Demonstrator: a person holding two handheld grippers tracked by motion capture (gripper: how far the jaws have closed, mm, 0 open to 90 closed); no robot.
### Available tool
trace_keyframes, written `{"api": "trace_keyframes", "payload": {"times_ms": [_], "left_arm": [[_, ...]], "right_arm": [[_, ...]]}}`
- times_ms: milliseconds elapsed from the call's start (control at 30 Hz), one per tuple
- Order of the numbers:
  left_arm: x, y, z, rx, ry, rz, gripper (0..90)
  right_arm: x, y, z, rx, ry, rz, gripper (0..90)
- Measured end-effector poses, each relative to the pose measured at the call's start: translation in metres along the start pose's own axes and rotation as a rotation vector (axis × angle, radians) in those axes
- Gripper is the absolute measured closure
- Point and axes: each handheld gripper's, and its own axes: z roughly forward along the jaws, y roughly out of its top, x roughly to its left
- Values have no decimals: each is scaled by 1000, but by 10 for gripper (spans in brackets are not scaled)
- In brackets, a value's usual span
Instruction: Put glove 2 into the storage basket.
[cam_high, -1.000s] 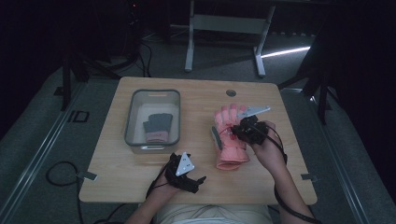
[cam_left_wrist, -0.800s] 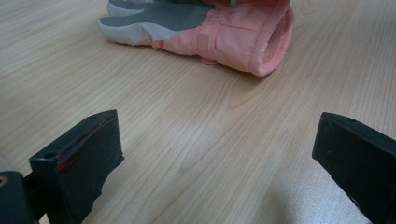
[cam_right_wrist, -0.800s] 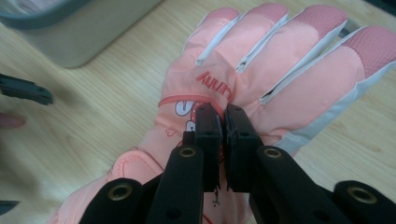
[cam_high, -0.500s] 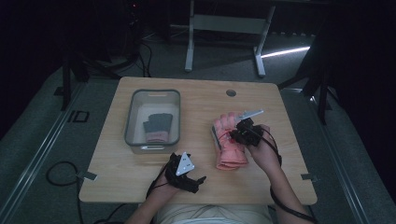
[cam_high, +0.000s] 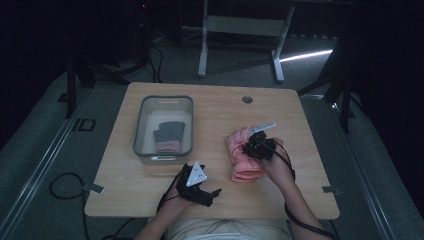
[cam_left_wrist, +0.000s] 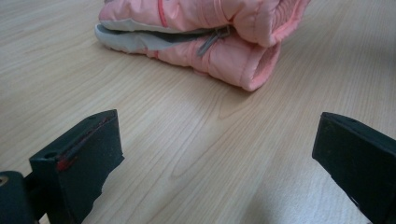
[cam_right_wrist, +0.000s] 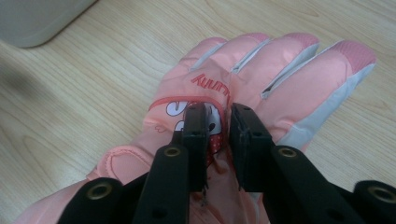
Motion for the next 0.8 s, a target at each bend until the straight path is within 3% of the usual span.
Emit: {"api": "trace_keyframes", "payload": {"times_ms": [100, 167, 200, 233, 267, 333, 367, 400, 433, 500, 600, 733, 800], "left_arm": [[-1, 10, -6, -39, 22, 1, 22], [-1, 18, -9, -29, 69, -4, 24], [-1, 18, -9, -29, 69, -4, 19], [1, 27, -10, -21, 37, -59, 19], [2, 32, -10, -20, 13, -87, 19], [2, 32, -10, -20, 13, -87, 19], [1, 53, -7, -15, -37, -117, 21], [1, 53, -7, -15, -37, -117, 31], [3, 68, -5, -14, -58, -118, 34], [6, 84, -1, -13, -44, -102, 48], [15, 106, 8, -13, -11, -81, 72], [28, 119, 28, 25, -8, -102, 112], [42, 119, 50, 58, -3, -165, 149]], "right_arm": [[-2, 2, -10, -37, 8, 1, 699], [-5, 4, -18, -64, 11, 5, 680], [-5, 4, -18, -64, 11, 5, 680], [-8, 6, -27, -95, 7, 12, 666], [-10, 6, -31, -109, 0, 16, 659], [-12, 7, -34, -120, -2, 20, 659], [-17, 7, -38, -136, -18, 34, 641], [-17, 7, -38, -136, -18, 34, 641], [-20, 7, -39, -142, -20, 39, 619], [-21, 7, -38, -144, -13, 35, 617], [-21, 5, -31, -150, 8, 30, 588], [-32, -2, -24, -167, 22, 92, 554], [-37, -6, -23, -181, 51, 117, 535]]}}
